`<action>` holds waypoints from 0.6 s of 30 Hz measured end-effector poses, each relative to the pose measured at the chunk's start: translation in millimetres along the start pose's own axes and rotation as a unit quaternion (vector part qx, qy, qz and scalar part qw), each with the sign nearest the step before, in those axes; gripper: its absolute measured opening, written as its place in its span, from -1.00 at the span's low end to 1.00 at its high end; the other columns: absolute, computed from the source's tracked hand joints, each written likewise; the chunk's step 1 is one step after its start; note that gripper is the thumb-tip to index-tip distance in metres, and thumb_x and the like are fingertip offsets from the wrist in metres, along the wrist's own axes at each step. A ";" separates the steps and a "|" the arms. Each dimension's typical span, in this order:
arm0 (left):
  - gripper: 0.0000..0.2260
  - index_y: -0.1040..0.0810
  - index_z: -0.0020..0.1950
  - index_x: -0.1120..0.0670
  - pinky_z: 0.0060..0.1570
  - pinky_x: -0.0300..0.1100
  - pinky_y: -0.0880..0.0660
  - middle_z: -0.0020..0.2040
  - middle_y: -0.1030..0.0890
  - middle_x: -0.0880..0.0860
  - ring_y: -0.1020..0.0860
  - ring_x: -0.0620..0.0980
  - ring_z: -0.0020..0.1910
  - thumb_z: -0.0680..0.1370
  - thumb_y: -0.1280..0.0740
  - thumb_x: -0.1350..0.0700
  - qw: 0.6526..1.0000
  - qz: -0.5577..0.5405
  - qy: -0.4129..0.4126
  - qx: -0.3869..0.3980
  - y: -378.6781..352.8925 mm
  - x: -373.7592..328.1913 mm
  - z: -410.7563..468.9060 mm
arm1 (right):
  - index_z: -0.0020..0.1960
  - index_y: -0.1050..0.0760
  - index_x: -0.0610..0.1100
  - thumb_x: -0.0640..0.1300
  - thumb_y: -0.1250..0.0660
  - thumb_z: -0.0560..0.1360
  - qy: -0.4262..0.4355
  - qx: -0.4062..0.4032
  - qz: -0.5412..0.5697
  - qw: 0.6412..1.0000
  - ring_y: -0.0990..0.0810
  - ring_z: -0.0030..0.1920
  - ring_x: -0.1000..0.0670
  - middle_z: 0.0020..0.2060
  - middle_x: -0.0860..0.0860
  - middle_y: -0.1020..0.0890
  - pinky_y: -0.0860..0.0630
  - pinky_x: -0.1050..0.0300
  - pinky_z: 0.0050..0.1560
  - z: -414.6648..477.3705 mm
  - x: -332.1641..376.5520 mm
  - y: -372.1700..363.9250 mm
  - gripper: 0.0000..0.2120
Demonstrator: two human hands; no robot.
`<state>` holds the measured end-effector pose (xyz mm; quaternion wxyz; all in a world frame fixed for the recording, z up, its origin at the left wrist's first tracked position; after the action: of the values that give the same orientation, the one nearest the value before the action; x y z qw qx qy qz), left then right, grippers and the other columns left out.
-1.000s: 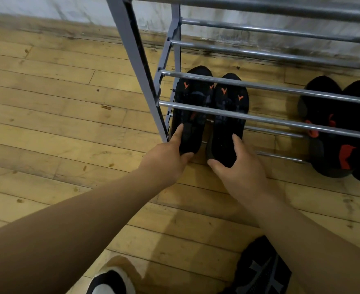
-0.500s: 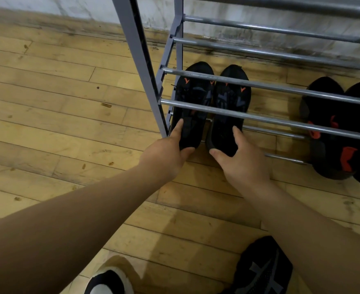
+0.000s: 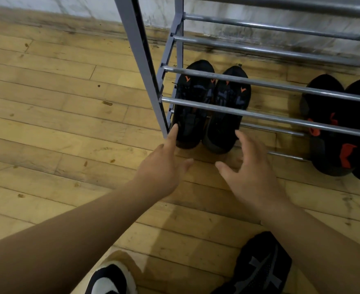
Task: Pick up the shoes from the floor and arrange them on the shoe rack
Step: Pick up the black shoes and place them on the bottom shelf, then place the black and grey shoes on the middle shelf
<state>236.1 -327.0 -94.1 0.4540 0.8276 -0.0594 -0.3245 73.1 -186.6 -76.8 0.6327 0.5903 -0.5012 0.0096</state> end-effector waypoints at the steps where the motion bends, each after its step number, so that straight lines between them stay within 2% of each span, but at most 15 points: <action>1: -0.16 0.26 0.63 -0.29 0.18 0.04 -0.56 0.38 -0.52 0.02 -0.56 0.04 0.25 0.60 -0.29 -0.28 1.000 -0.012 0.005 0.008 -6.0 2.8 -13.8 | 0.54 -0.12 0.20 0.21 -0.40 0.50 0.002 0.000 -0.013 1.000 -0.43 0.36 0.04 0.45 0.12 -0.30 -0.50 -0.02 0.29 -11.4 -5.3 4.5 -0.28; 2: -0.17 0.25 0.63 -0.31 0.18 0.02 -0.56 0.38 -0.50 -0.01 -0.56 0.00 0.23 0.59 -0.30 -0.29 0.999 -0.023 0.005 0.030 -16.5 5.1 -28.6 | 0.51 -0.18 0.18 0.24 -0.40 0.48 0.001 0.024 -0.037 0.999 -0.47 0.29 0.05 0.37 0.14 -0.36 -0.53 -0.03 0.24 -21.5 -14.7 5.9 -0.31; 4: -0.16 0.24 0.62 -0.34 0.16 -0.05 -0.55 0.36 -0.48 -0.07 -0.54 -0.08 0.19 0.58 -0.32 -0.29 0.993 -0.042 -0.010 0.111 -47.9 6.5 -65.9 | 0.47 -0.25 0.16 0.29 -0.39 0.46 -0.027 0.170 -0.106 0.979 -0.49 0.22 0.09 0.24 0.18 -0.42 -0.50 0.07 0.18 -42.3 -43.6 -1.8 -0.34; 6: -0.14 0.30 0.55 -0.46 0.26 -0.07 -0.51 0.40 -0.44 -0.08 -0.52 -0.10 0.24 0.56 -0.35 -0.29 0.974 -0.060 -0.047 0.211 -84.7 3.4 -106.5 | 0.48 -0.26 0.16 0.30 -0.42 0.45 -0.068 0.349 -0.170 0.919 -0.47 0.18 0.12 0.26 0.18 -0.43 -0.45 0.21 0.11 -66.1 -75.9 -7.8 -0.31; 8: -0.14 0.34 0.47 -0.56 0.38 -0.11 -0.42 0.53 -0.35 -0.08 -0.46 -0.10 0.38 0.56 -0.35 -0.29 0.945 -0.070 -0.072 0.310 -115.1 1.4 -142.7 | 0.46 -0.27 0.18 0.25 -0.46 0.45 -0.094 0.441 -0.188 0.872 -0.48 0.14 0.16 0.30 0.17 -0.45 -0.44 0.29 0.03 -83.4 -96.3 -2.8 -0.33; 11: -0.20 0.25 0.51 -0.55 0.48 -0.06 -0.33 0.63 -0.20 -0.16 -0.34 -0.14 0.51 0.56 -0.33 -0.33 0.899 -0.093 -0.067 0.424 -137.4 1.7 -175.5 | 0.39 -0.30 0.22 0.11 -0.49 0.49 -0.100 0.478 -0.181 0.854 -0.47 0.03 0.23 0.19 0.20 -0.45 -0.40 0.36 -0.13 -95.4 -100.8 2.3 -0.44; 14: -0.19 0.22 0.52 -0.54 0.50 -0.02 -0.32 0.64 -0.17 -0.16 -0.31 -0.11 0.53 0.54 -0.34 -0.36 0.886 -0.088 -0.072 0.450 -138.1 1.8 -180.7 | 0.26 -0.38 0.27 0.04 -0.46 0.53 -0.077 0.446 -0.175 0.875 -0.50 0.01 0.24 0.14 0.19 -0.51 -0.43 0.36 -0.14 -94.5 -98.9 4.7 -0.61; 16: -0.16 0.20 0.56 -0.50 0.51 -0.10 -0.28 0.65 -0.15 -0.17 -0.27 -0.13 0.55 0.52 -0.37 -0.35 0.887 -0.090 -0.078 0.447 -132.9 -0.7 -180.3 | 0.14 -0.48 0.28 0.05 -0.45 0.54 -0.103 0.405 -0.125 0.900 -0.61 0.00 0.10 0.07 0.07 -0.63 -0.57 0.18 -0.08 -88.1 -96.2 9.9 -0.75; 18: -0.11 0.19 0.57 -0.48 0.51 -0.13 -0.27 0.64 -0.16 -0.20 -0.26 -0.16 0.55 0.49 -0.40 -0.36 0.892 -0.103 -0.084 0.433 -127.2 -1.6 -180.6 | 0.11 -0.57 0.23 0.03 -0.44 0.55 -0.148 0.364 -0.017 0.919 -0.70 -0.03 -0.06 -0.02 -0.03 -0.71 -0.65 -0.03 -0.03 -79.9 -84.8 16.0 -0.83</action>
<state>316.6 -123.8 -125.7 0.0081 0.9134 -0.1468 -0.3795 71.1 -72.2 -103.8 0.2925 0.7830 -0.5410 0.0930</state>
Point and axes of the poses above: each hand's wrist, its own z-axis towards the middle knuckle, its own y-axis out of the back of the hand, x = y × z, the point moved 8 cm from there along z, towards the middle knuckle
